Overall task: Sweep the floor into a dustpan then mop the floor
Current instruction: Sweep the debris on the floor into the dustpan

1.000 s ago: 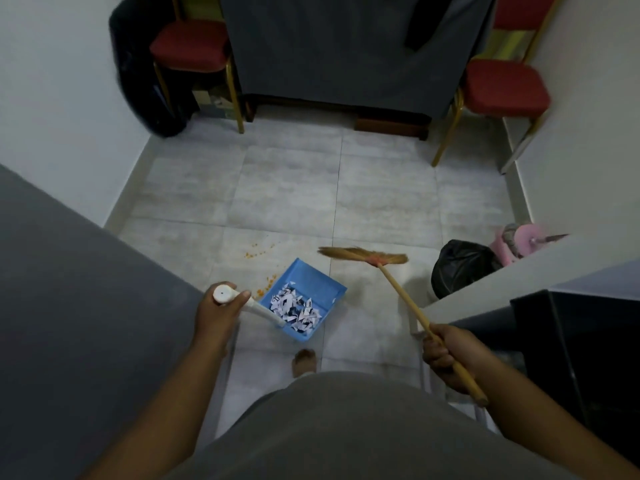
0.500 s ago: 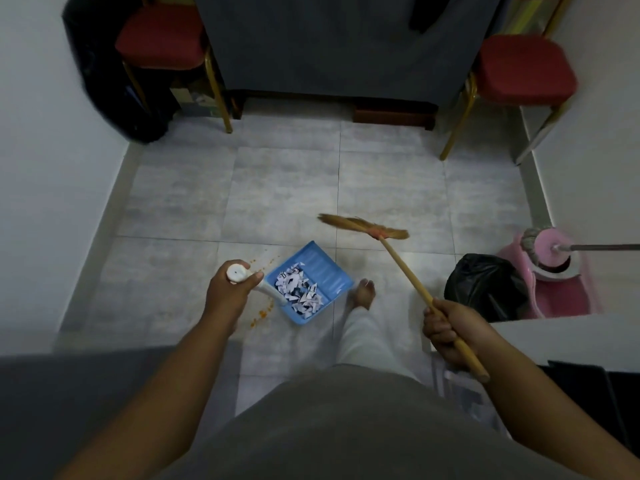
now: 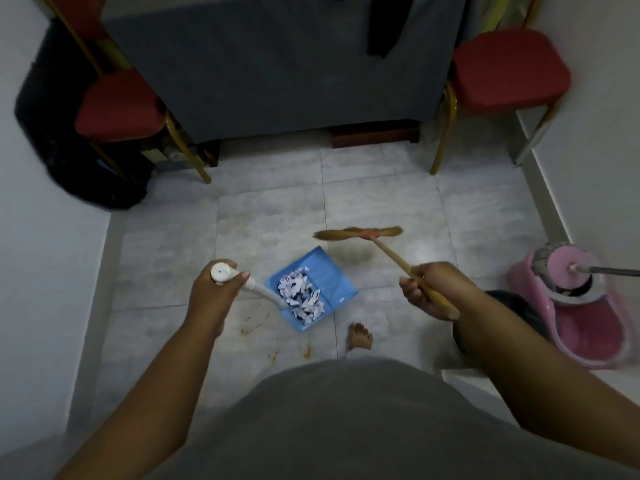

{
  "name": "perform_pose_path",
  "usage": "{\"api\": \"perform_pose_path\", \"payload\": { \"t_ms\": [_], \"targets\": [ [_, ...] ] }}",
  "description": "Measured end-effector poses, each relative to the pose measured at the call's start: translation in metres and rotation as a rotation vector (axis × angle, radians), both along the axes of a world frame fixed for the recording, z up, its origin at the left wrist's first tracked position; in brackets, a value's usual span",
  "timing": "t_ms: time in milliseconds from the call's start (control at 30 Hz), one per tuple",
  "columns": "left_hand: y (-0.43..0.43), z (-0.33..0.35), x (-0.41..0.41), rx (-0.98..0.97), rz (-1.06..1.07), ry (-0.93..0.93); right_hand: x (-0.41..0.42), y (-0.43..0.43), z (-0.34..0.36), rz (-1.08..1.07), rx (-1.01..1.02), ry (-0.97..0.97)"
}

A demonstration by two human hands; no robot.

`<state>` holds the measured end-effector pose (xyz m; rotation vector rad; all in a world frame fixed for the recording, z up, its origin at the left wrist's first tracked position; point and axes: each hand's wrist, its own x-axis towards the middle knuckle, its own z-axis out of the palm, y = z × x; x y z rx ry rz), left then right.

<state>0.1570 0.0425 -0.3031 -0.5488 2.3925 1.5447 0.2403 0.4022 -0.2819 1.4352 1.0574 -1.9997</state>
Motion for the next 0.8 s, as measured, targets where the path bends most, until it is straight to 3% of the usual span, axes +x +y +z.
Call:
{"api": "perform_pose_path", "payload": {
  "t_ms": [100, 267, 400, 533, 800],
  "targets": [
    [0.03, 0.002, -0.034, -0.024, -0.087, 0.015, -0.029, 0.028, 0.019, 0.001, -0.006, 0.156],
    [0.076, 0.006, -0.099, -0.074, -0.216, 0.022, -0.061, 0.065, 0.052, -0.066, 0.016, 0.668],
    [0.114, 0.0, -0.154, -0.039, -0.309, 0.02, -0.082, 0.092, 0.068, -0.085, 0.203, 0.788],
    [0.161, -0.015, -0.213, -0.002, -0.4, -0.005, -0.103, 0.115, 0.066, -0.083, 0.635, 0.637],
    [0.251, -0.019, -0.332, 0.031, -0.732, -0.051, -0.121, 0.141, 0.06, -0.116, 1.15, 0.174]
  ]
}}
